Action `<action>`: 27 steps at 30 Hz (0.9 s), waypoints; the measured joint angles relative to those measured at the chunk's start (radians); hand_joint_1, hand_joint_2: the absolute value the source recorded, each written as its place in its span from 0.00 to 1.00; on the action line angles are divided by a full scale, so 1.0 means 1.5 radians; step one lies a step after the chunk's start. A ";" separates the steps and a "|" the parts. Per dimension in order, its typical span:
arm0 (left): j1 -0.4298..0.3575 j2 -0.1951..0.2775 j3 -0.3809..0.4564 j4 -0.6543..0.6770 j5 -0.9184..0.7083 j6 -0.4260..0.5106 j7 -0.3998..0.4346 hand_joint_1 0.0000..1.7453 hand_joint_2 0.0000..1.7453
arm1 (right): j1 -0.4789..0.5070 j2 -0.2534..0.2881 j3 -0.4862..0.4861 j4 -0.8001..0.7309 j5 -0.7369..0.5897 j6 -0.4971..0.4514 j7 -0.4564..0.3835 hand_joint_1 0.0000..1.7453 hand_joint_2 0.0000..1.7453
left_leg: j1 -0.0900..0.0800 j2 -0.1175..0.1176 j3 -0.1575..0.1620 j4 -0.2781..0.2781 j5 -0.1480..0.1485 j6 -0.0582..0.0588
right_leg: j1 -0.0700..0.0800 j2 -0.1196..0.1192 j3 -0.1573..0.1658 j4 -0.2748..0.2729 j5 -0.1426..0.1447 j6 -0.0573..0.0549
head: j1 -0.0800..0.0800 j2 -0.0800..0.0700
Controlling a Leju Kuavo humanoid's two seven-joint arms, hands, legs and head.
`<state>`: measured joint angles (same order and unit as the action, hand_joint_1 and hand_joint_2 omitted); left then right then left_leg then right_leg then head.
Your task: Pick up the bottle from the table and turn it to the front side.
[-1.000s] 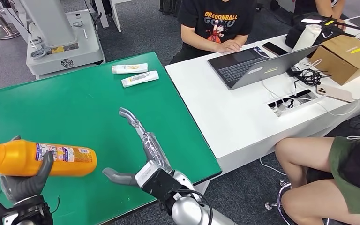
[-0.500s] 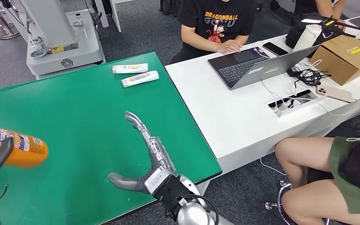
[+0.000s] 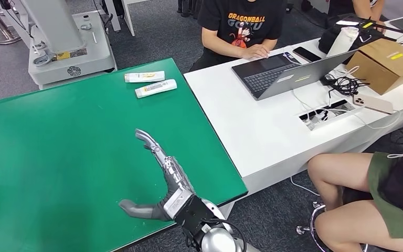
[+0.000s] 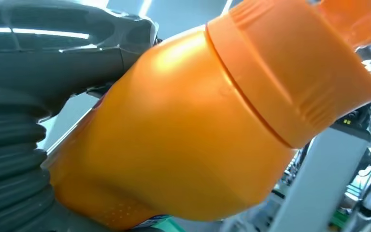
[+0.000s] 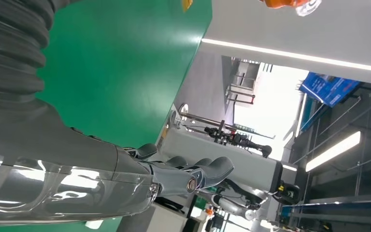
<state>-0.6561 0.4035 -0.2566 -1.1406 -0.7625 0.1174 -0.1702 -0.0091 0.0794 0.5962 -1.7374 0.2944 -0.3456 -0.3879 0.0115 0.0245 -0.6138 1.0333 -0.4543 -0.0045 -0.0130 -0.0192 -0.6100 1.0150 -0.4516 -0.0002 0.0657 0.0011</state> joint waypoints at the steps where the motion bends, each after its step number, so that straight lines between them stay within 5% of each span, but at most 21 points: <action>1: -0.001 0.014 -0.005 0.002 -0.024 0.003 0.005 1.00 1.00 | 0.001 0.000 0.000 -0.001 -0.001 0.004 -0.001 0.00 1.00 | 0.000 0.001 0.000 0.000 0.000 0.000 | 0.000 0.000 0.000 0.000 0.000 0.000 | 0.000 0.000; 13: -0.004 0.146 -0.046 0.005 -0.213 -0.019 0.018 1.00 1.00 | 0.027 0.009 -0.001 -0.021 0.002 0.029 -0.004 0.00 1.00 | 0.000 0.001 0.000 0.000 0.000 0.000 | 0.000 0.001 -0.001 0.000 0.000 0.000 | 0.000 0.000; 27: 0.050 0.176 -0.094 0.013 -0.211 -0.061 -0.076 1.00 1.00 | 0.030 0.031 -0.016 -0.037 0.005 0.077 0.013 0.00 1.00 | 0.000 0.001 0.000 0.000 0.000 0.000 | 0.000 0.001 -0.001 0.000 0.000 0.000 | 0.000 0.000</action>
<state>-0.5810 0.6671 -0.3973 -1.1217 -1.0787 0.0263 -0.2839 0.0355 0.1266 0.5729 -1.7926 0.3023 -0.2303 -0.3689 0.0114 0.0255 -0.6139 1.0331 -0.4548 -0.0051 -0.0131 -0.0182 -0.6107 1.0145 -0.4518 -0.0005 0.0658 0.0011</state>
